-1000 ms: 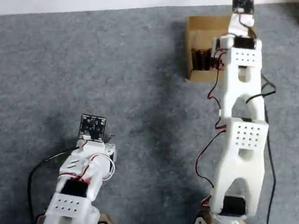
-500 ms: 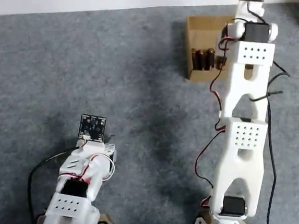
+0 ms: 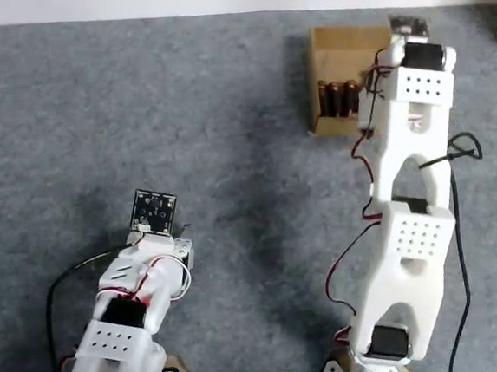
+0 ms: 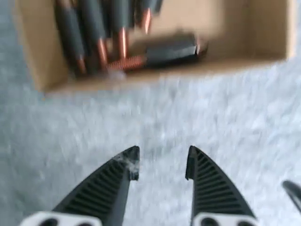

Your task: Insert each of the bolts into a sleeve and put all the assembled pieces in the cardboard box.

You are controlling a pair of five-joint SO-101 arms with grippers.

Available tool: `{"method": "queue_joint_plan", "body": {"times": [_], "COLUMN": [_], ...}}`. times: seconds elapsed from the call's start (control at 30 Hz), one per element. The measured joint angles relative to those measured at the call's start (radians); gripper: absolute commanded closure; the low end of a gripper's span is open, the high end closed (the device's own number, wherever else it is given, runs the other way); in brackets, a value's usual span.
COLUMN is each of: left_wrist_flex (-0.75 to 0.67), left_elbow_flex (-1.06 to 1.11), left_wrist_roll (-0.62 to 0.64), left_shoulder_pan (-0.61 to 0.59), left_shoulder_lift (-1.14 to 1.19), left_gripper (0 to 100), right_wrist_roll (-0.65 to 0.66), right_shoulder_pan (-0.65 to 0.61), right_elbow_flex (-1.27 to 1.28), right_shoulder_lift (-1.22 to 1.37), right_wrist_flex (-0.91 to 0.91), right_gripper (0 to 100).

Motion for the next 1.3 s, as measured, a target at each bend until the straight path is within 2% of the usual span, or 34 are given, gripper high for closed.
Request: {"method": "queue_joint_plan", "body": {"times": [0.17, 0.27, 0.4, 0.57, 0.83, 1.13, 1.3], "left_wrist_flex": [0.195, 0.278, 0.293, 0.293, 0.298, 0.321, 0.339], "left_elbow_flex": [-0.046, -0.052, -0.054, -0.054, -0.054, -0.034, -0.034], "left_wrist_roll": [0.000, 0.000, 0.000, 0.000, 0.000, 0.000, 0.000], "left_shoulder_pan": [0.000, -0.003, -0.071, -0.129, -0.129, -0.143, -0.230], "left_shoulder_lift": [0.000, 0.000, 0.000, 0.000, 0.000, 0.000, 0.000], "left_gripper": [89, 100, 96, 99, 99, 99, 99], "right_wrist_roll": [0.026, 0.028, 0.043, 0.063, 0.069, 0.069, 0.069], "right_shoulder_pan": [-0.011, -0.005, -0.006, -0.008, -0.009, -0.009, -0.009], "right_elbow_flex": [0.302, 0.448, 0.664, 1.040, 1.600, 1.901, 2.045], "right_shoulder_lift": [-0.092, -0.189, -0.377, -0.620, -0.890, -1.071, -1.175], "right_wrist_flex": [-0.005, -0.046, -0.117, -0.315, -0.646, -0.858, -0.984], "right_gripper": [84.6, 84.6, 84.6, 84.6, 84.6, 84.6, 84.6]}}
